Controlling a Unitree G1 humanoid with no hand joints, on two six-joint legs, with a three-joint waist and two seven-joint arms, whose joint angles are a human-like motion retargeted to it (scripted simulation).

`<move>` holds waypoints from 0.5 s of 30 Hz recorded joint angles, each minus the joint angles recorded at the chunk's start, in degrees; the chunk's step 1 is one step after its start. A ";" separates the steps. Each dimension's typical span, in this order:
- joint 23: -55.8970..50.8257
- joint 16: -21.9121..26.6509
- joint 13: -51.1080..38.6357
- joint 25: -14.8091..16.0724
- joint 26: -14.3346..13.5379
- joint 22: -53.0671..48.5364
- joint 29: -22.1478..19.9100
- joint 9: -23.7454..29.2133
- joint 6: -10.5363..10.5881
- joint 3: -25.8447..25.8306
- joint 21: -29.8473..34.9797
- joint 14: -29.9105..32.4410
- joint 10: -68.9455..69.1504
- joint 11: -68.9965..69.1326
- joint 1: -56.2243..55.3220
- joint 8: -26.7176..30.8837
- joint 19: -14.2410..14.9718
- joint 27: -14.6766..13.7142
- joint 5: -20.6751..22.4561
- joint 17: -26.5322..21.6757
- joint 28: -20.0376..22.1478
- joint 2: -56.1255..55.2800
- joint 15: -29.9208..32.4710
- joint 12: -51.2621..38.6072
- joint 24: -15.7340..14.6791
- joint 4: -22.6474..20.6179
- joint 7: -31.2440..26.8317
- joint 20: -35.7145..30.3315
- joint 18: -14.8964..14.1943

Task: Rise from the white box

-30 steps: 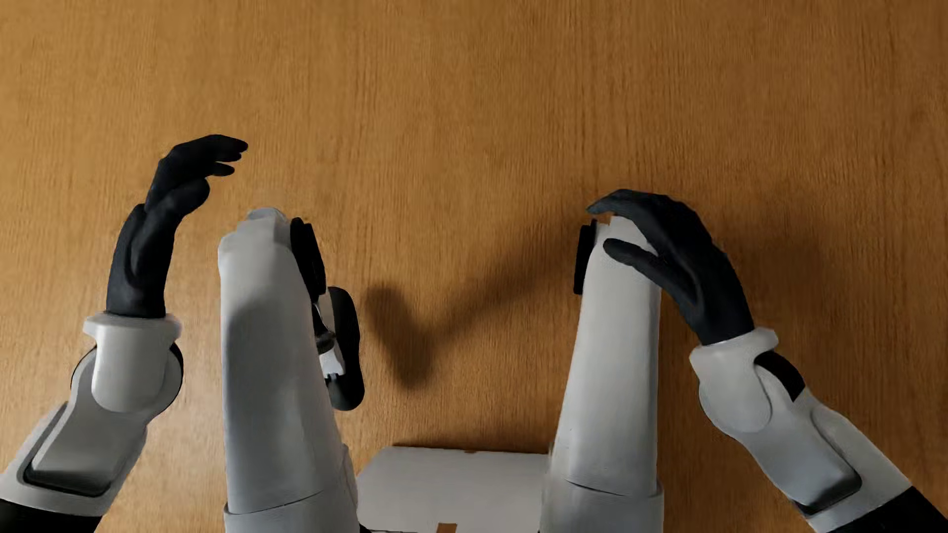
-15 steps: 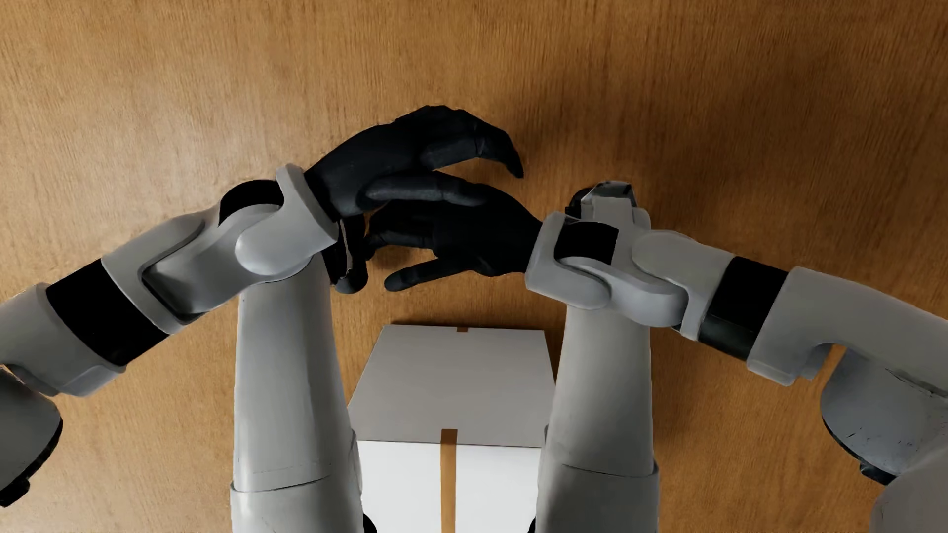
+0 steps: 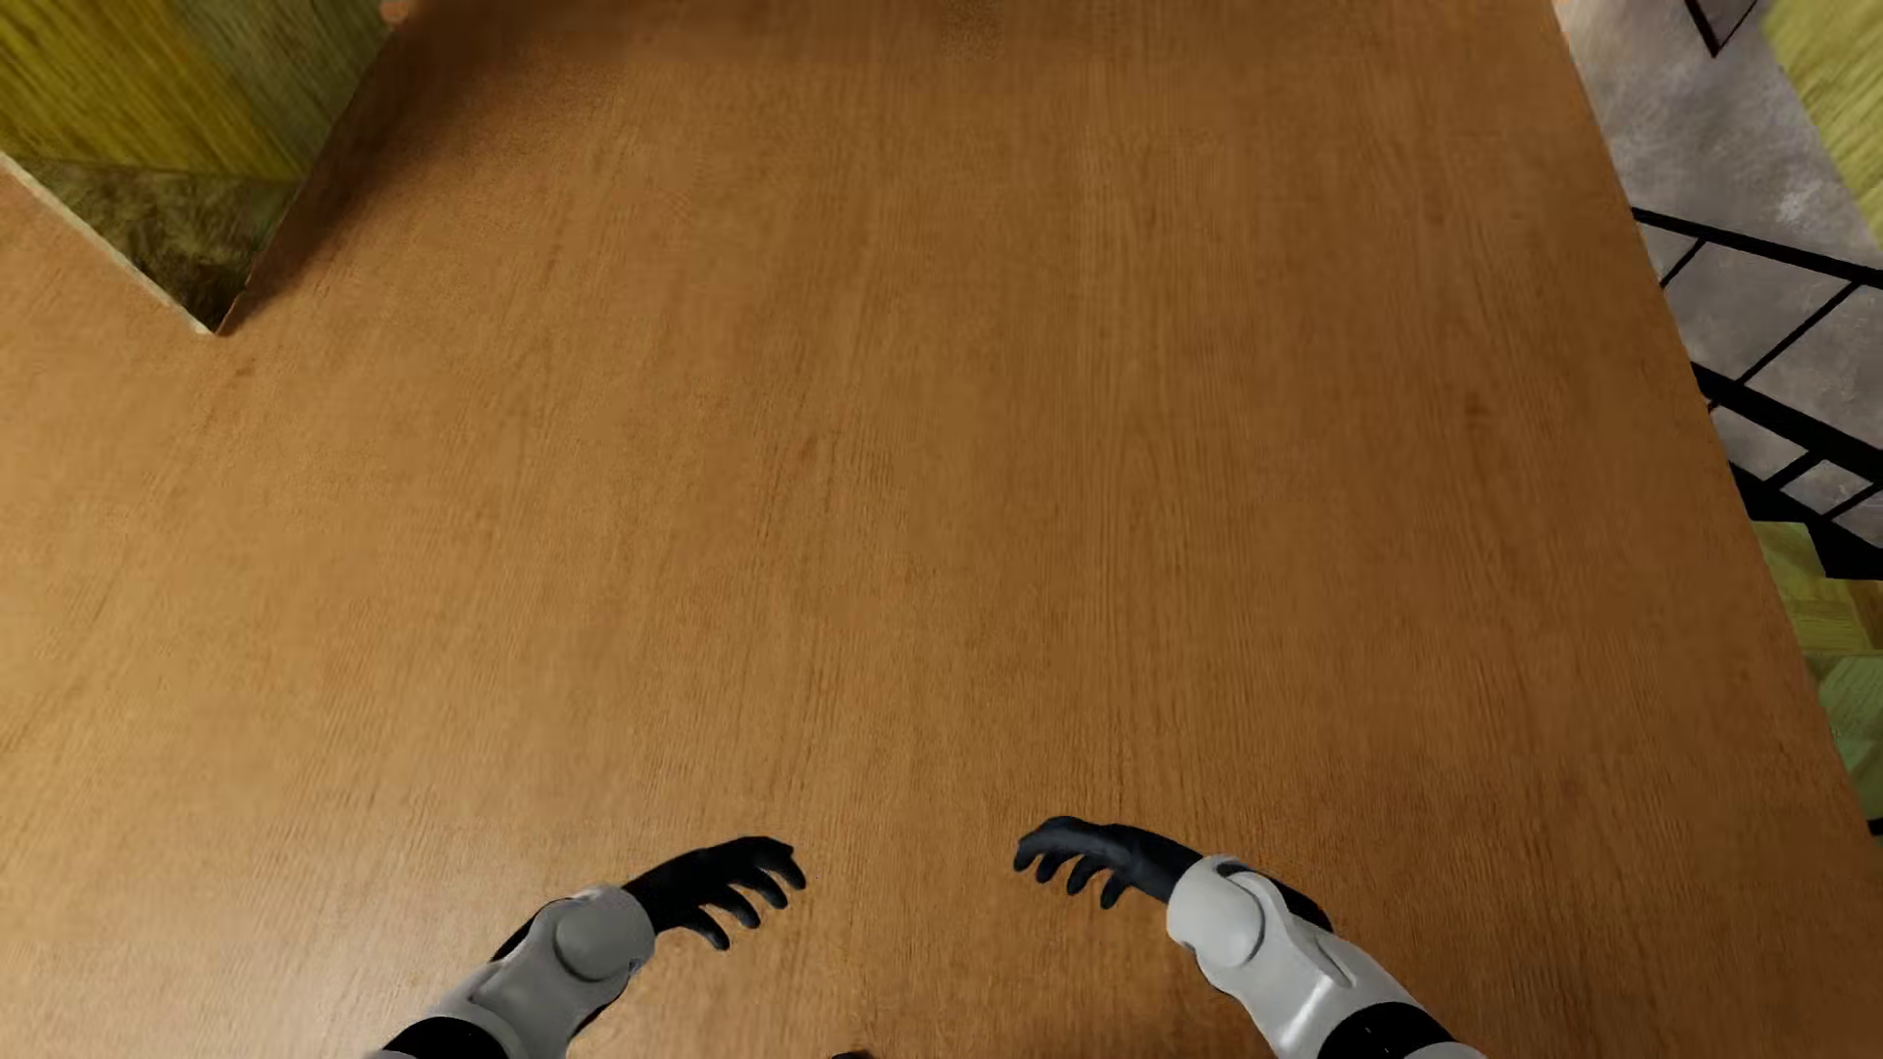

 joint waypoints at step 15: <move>18.16 -1.25 16.72 0.46 0.16 12.21 -1.78 -10.50 1.40 -1.46 -14.83 -3.97 -6.00 -7.46 16.32 -4.86 1.22 2.65 -0.70 -1.94 0.89 16.60 -2.92 14.15 -0.29 -0.12 3.56 10.57 -2.33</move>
